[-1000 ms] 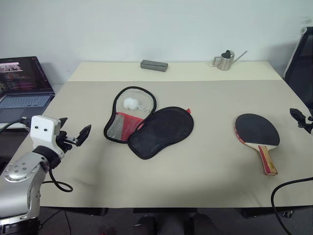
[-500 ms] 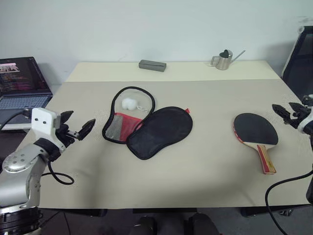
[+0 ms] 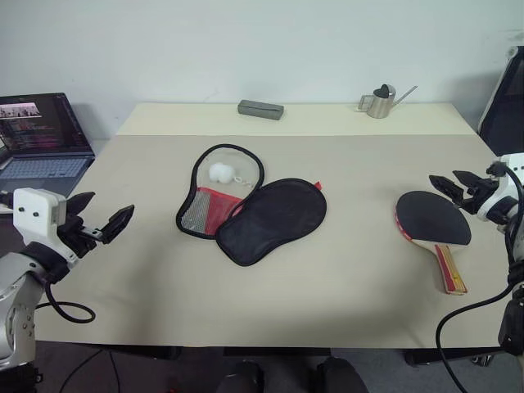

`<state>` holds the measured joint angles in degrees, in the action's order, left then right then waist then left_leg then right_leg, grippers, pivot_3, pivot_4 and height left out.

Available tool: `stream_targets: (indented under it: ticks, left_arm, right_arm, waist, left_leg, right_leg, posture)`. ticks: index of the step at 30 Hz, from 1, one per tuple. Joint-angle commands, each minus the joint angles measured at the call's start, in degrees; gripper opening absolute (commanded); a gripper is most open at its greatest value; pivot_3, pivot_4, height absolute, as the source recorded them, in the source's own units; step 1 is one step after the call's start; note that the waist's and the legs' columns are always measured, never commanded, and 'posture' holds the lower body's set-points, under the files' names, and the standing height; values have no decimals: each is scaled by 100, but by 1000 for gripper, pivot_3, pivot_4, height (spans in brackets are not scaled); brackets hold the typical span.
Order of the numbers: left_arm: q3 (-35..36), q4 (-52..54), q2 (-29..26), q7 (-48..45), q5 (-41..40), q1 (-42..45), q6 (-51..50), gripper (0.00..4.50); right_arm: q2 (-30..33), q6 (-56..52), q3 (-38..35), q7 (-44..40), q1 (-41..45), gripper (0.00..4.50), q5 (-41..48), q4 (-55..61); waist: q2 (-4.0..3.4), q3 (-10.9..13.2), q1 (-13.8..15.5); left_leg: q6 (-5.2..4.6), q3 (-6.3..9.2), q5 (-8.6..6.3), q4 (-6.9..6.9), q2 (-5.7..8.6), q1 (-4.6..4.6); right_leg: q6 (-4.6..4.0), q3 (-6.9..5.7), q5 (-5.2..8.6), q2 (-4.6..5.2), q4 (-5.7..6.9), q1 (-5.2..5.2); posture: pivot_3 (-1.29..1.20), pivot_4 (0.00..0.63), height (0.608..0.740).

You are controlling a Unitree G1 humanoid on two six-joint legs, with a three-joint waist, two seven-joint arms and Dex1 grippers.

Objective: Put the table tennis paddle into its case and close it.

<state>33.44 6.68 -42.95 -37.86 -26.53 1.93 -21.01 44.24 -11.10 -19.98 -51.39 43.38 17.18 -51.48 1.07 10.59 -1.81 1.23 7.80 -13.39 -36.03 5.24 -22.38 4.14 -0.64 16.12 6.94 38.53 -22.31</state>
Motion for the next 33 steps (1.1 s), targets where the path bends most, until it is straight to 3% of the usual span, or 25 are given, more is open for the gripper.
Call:
stream_targets:
  ticks: [1,5,8,17,26,33]
  left_arm:
    - [211,168,-109,-25,-115,20,39,4294]
    - [192,120,-176,-161,-150,70,103,4294]
    - [60,-146,-317,-359,-144,328,136,4294]
    - [-154,-242,-711,-1415,-1131,762,-918,4294]
    - [-760,-467,-1090,-2262,-1172,1140,-1181,4294]
    - [-1157,-695,-1284,-2720,-911,1285,-981,4294]
  right_arm:
    - [-78,-141,-25,-54,25,3880,195,476]
    - [-288,-436,70,44,-124,3880,244,1141]
    - [-436,-1335,392,59,-474,3880,363,2181]
    - [-824,-2581,972,-9,-803,3880,863,4021]
    - [-1499,-3544,1577,608,-332,3880,860,4243]
    - [-2179,-3744,1974,1393,168,3880,449,3565]
  waist:
    - [0,0,-9]
    - [0,0,-20]
    - [0,0,0]
    - [0,0,-5]
    - [0,0,-18]
    - [0,0,-18]
  left_leg:
    - [0,0,0,0,0,0]
    - [0,-1,0,0,-3,2]
    - [0,4,0,0,-2,0]
    - [-1,7,-1,0,-1,-1]
    - [-1,6,-1,1,-1,0]
    - [3,4,1,2,-1,-21]
  right_leg:
    - [0,0,0,0,0,0]
    - [0,1,0,-1,1,-1]
    - [0,-2,0,-1,2,-1]
    - [2,-1,-1,-1,1,-5]
    - [1,3,-1,-2,6,-11]
    - [0,7,-2,-3,15,-42]
  posture:
    - [0,150,740]
    - [0,150,740]
    - [0,150,740]
    - [0,150,740]
    - [0,150,740]
    - [0,150,740]
